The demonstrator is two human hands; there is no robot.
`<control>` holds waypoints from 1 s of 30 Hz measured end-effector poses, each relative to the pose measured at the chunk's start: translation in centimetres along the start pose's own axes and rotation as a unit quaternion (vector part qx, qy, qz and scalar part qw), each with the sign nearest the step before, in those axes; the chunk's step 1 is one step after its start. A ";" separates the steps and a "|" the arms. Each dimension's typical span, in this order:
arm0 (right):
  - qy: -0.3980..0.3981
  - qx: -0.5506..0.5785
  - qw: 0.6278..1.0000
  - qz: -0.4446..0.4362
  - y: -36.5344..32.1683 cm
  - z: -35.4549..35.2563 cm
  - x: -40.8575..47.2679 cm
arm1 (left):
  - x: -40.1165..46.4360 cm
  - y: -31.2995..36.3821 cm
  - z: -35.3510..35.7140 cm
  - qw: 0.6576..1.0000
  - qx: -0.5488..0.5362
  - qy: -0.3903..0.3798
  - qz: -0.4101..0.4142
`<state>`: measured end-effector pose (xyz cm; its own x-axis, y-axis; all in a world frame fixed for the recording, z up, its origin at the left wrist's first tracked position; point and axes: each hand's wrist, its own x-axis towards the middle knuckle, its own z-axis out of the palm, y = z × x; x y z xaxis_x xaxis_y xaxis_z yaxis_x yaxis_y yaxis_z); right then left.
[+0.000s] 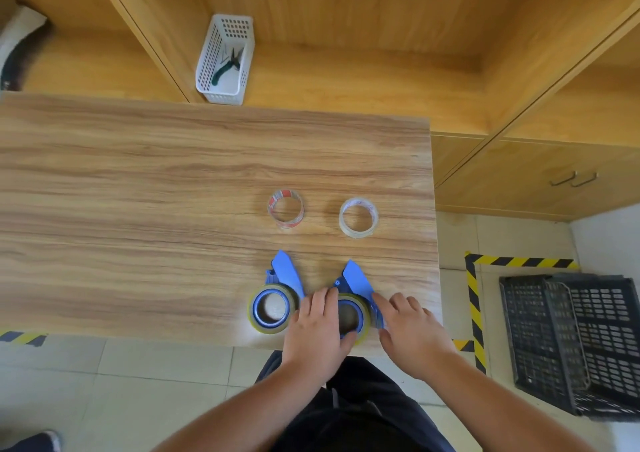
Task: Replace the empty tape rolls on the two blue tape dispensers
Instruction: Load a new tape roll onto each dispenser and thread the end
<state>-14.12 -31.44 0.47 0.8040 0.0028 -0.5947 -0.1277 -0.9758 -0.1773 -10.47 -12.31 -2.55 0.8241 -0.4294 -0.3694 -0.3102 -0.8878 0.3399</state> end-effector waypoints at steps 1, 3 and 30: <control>0.013 0.005 1.000 0.000 -0.5 -0.2 0.2 | -0.2 -0.9 -0.6 1.000 -0.015 0.017 -0.005; 0.029 0.016 0.999 -0.010 -1.8 -0.8 0.8 | -0.4 -3.1 -1.7 0.996 -0.059 0.048 -0.048; -0.077 0.240 0.955 0.159 -16.7 0.0 10.3 | 3.9 -16.4 -2.8 0.966 -0.173 -0.104 -0.160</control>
<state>-3.75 -15.07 -2.69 0.5901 -0.2080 -0.7801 -0.6319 -0.7204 -0.2859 -0.81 1.07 -7.11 0.7273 -0.1987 -0.6570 0.1510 -0.8874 0.4355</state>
